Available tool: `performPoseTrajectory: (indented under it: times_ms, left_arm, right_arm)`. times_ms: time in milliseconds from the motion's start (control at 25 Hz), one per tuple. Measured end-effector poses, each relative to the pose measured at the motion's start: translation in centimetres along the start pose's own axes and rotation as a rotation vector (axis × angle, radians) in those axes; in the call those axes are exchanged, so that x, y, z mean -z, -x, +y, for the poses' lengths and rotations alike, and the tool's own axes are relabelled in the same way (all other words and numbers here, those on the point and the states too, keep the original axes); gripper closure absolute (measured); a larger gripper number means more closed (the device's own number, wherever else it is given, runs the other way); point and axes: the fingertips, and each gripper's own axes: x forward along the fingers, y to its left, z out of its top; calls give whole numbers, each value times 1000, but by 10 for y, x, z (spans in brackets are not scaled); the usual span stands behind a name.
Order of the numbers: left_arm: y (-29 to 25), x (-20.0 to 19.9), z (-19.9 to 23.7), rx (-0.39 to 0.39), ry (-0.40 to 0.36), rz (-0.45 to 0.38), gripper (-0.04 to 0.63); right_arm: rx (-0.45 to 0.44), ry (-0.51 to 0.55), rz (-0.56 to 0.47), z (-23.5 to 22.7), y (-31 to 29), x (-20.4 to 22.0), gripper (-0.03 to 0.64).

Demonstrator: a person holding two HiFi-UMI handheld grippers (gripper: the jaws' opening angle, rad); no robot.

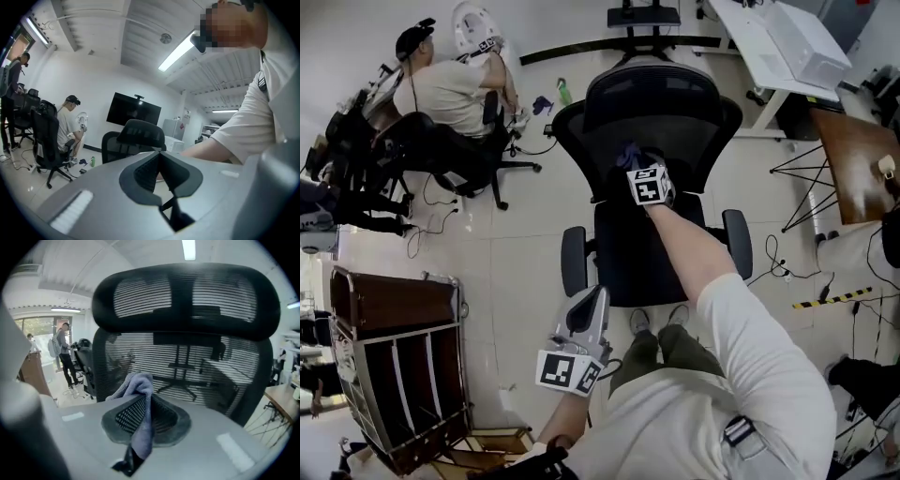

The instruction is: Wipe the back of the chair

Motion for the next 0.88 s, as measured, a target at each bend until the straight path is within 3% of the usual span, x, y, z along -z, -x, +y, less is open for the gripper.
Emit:
performPoseTrajectory:
  times_ms: [320,520,640,720,880]
  left_arm:
    - [-55,-15,-75,203,23,20,495]
    - [-78,-7,-98,242,27,34,495]
    - [-91,-7,-97,228,25,47,495]
    - [-87,-3,-92,211,24,44,495]
    - [-54,12,-80,177,15,22,495]
  right_arm:
    - [265,-127,13,-203,97,22,583]
    - [313,-163,37,-265,116,43,583]
    - [298,-172,24,-266,109,33,583]
    - [276,-181,-12,-242,104,26,583]
    - [99,-142,-47,-108,79,53,583]
